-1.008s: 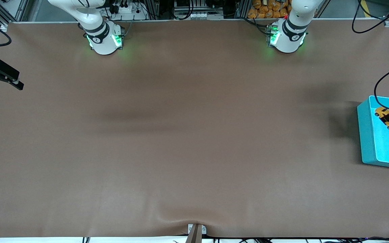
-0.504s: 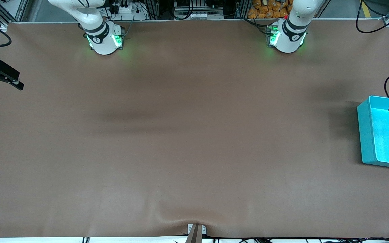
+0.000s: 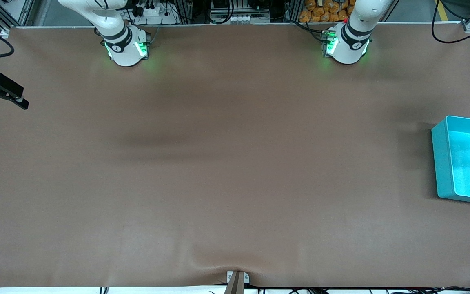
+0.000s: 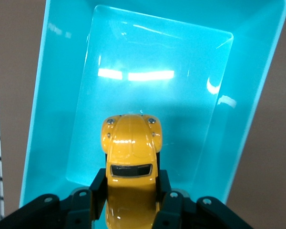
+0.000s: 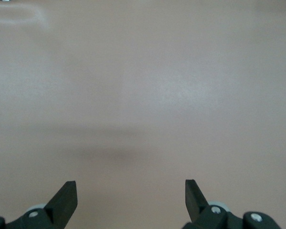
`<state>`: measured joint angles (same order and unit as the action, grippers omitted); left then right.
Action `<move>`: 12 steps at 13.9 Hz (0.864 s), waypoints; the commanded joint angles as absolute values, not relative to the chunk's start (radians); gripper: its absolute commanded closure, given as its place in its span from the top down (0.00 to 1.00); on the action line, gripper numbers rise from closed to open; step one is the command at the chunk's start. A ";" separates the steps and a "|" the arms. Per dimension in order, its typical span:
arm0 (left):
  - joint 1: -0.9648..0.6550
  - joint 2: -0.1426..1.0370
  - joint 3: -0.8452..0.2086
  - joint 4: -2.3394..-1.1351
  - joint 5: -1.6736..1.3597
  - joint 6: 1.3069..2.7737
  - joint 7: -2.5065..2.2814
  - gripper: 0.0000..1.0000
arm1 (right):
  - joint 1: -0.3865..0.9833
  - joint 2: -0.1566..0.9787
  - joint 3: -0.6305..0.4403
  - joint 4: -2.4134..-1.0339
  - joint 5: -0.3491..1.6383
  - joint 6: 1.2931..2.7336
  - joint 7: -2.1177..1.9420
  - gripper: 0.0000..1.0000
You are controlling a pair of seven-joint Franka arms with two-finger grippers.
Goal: Wind and store yellow beetle car
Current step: 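Lower the held car into the teal bin with the left gripper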
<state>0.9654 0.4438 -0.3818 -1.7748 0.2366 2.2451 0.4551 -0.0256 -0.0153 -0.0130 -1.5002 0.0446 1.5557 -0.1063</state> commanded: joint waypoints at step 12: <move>0.960 0.684 -0.385 -1.620 0.394 2.276 0.577 0.00 | -0.015 0.002 -0.018 -1.477 0.028 1.554 -0.104 1.00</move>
